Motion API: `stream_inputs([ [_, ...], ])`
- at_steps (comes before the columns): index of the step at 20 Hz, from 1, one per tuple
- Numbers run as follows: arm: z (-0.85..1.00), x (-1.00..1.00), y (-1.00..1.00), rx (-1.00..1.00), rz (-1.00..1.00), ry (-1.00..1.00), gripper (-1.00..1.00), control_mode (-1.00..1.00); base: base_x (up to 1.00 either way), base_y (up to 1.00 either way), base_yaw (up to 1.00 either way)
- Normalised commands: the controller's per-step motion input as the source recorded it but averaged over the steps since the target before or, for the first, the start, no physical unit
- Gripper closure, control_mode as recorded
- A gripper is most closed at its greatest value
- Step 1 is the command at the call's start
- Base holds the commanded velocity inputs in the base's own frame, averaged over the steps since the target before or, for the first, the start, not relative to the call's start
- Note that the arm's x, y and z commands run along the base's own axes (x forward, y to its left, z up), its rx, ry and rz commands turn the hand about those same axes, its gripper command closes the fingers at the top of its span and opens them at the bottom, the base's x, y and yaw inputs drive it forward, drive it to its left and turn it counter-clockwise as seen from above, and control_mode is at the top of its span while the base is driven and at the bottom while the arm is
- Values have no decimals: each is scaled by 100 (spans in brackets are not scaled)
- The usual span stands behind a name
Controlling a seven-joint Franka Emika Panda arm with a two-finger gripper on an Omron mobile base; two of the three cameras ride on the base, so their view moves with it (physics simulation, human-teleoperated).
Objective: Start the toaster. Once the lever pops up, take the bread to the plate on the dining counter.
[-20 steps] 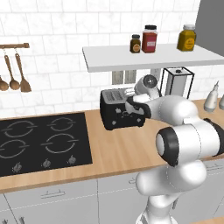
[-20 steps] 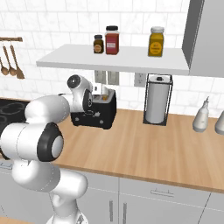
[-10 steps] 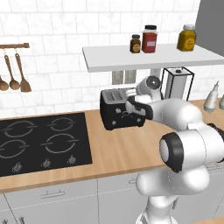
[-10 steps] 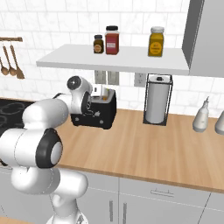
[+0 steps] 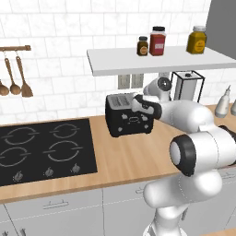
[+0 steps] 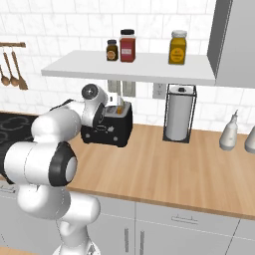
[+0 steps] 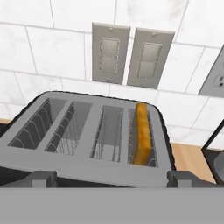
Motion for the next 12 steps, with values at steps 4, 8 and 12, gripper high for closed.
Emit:
stream_inputs([
  [4, 0, 0, -7, 0, 0, 0, -100, -100, 0, 0, 0],
  [8, 0, 5, -5, 0, 0, 0, -100, -100, 0, 0, 0],
  [12, 0, 31, -14, 1, -1, 1, -100, -100, 0, 0, 0],
])
